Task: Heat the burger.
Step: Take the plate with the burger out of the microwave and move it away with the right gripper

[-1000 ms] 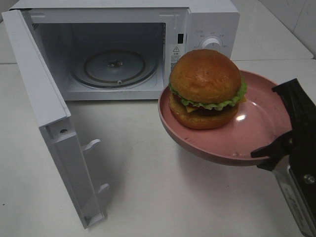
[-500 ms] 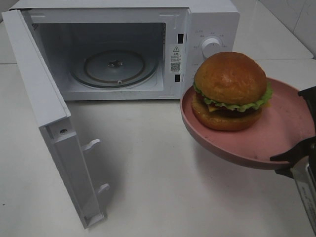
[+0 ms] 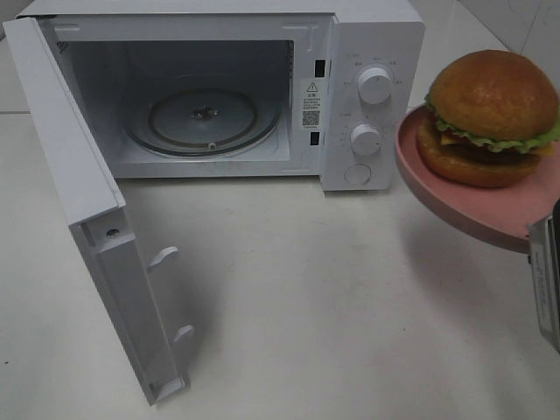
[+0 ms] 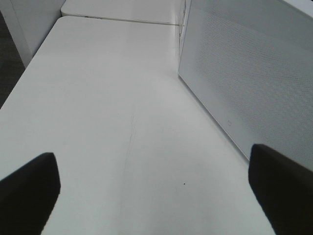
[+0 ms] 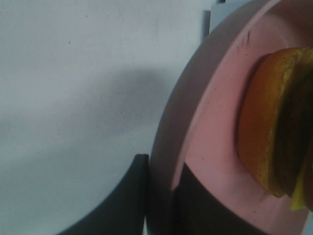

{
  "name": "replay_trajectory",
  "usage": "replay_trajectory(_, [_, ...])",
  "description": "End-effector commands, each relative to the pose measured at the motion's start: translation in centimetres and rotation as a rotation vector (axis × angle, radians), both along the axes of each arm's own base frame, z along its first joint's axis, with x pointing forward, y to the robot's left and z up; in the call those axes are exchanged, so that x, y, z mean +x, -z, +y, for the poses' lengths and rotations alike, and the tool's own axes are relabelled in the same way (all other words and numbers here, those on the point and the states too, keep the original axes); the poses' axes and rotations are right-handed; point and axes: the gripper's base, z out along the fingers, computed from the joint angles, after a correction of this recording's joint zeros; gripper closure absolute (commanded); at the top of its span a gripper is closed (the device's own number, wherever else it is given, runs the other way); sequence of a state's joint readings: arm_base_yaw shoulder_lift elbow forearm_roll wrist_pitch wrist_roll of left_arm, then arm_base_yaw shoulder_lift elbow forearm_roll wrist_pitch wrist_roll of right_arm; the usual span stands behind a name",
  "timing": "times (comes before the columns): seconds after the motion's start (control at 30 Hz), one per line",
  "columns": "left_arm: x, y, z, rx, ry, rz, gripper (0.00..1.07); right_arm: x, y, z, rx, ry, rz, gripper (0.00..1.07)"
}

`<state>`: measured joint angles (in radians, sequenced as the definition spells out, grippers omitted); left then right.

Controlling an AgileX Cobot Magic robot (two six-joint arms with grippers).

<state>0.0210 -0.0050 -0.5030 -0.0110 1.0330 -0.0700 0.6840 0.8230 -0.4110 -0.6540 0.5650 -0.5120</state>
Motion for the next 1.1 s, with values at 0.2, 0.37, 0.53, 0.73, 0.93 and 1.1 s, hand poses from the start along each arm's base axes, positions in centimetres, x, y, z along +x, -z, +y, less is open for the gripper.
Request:
replay_trajectory(0.2, [-0.3, 0.0, 0.0, 0.005, -0.002, -0.025, 0.07, 0.1, -0.6, -1.5, -0.035, 0.171, -0.036, 1.04])
replay_trajectory(0.37, [-0.3, 0.0, 0.0, 0.005, -0.002, -0.025, 0.07, -0.1, -0.4, -2.1, -0.034, 0.278, -0.007, 1.04])
replay_trajectory(0.53, [-0.3, 0.0, 0.0, 0.005, -0.002, -0.025, 0.07, -0.1, 0.1, -2.6, -0.037, 0.413, 0.029, 1.04])
replay_trajectory(0.73, [-0.3, 0.0, 0.0, 0.005, -0.002, -0.025, 0.07, 0.4, 0.7, -3.0, -0.021, 0.65, 0.012, 1.03])
replay_trajectory(0.93, [-0.3, 0.0, 0.0, 0.005, -0.002, -0.025, 0.07, 1.0, 1.4, -2.9, 0.019, 0.809, -0.004, 1.03])
replay_trajectory(1.1, [-0.3, 0.0, 0.0, 0.005, -0.002, -0.025, 0.07, 1.7, 1.9, -2.4, 0.032, 0.916, -0.011, 1.03])
